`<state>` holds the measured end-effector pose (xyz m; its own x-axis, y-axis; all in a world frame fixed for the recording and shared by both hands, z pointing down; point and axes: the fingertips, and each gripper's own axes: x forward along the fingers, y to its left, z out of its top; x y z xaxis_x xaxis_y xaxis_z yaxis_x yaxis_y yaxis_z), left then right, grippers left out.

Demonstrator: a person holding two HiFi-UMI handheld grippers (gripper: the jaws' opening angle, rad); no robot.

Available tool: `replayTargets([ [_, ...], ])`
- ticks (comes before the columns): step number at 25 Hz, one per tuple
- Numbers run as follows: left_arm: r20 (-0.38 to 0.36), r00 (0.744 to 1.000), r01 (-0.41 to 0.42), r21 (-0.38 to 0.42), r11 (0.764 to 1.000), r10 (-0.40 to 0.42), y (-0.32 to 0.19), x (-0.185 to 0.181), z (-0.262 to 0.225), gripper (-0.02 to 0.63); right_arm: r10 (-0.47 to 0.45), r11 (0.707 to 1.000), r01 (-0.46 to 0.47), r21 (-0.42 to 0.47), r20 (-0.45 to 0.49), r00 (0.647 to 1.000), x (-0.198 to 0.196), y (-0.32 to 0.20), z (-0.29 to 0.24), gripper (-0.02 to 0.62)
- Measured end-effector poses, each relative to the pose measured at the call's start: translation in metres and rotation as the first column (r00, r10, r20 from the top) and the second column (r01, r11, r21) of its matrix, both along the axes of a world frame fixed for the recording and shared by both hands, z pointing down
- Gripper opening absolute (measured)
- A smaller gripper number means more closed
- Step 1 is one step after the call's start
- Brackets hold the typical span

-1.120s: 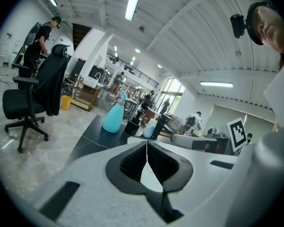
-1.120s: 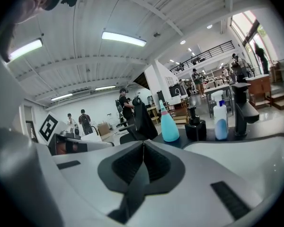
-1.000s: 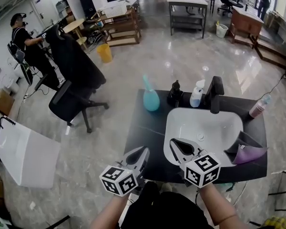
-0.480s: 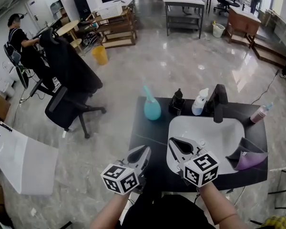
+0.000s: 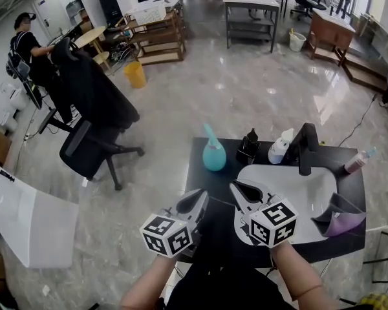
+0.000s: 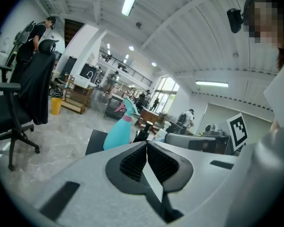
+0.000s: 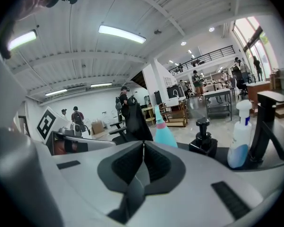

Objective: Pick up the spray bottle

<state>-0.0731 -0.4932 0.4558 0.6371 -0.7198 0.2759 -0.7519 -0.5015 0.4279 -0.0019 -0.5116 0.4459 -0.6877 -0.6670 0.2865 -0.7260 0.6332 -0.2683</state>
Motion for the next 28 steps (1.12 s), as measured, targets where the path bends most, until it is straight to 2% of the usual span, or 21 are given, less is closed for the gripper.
replayTargets([
  [9,-0.003,1.000,-0.008,0.015,1.000,0.008,-0.033,-0.007,0.001,0.009,0.020,1.000,-0.020,-0.006,-0.040,0.999,-0.014,-0.034,0.013,0.008],
  [18,0.005,1.000,-0.019,0.039,0.999,0.019,-0.053,-0.012,0.009,0.009,0.074,0.996,-0.071,0.052,-0.060,0.995,-0.022,-0.066,0.014,0.011],
  [19,0.007,1.000,-0.014,0.038,0.999,0.014,-0.055,-0.013,0.011,0.009,0.078,0.996,-0.075,0.054,-0.062,0.995,-0.023,-0.070,0.016,0.021],
  [21,0.010,1.000,-0.010,0.033,0.999,0.010,-0.058,-0.014,0.013,0.009,0.077,0.996,-0.074,0.054,-0.069,0.995,-0.027,-0.076,0.019,0.170],
  [28,0.020,1.000,-0.003,0.028,1.000,0.003,-0.067,-0.019,0.020,0.009,0.054,0.995,-0.044,0.089,-0.119,0.991,-0.044,-0.104,0.029,0.213],
])
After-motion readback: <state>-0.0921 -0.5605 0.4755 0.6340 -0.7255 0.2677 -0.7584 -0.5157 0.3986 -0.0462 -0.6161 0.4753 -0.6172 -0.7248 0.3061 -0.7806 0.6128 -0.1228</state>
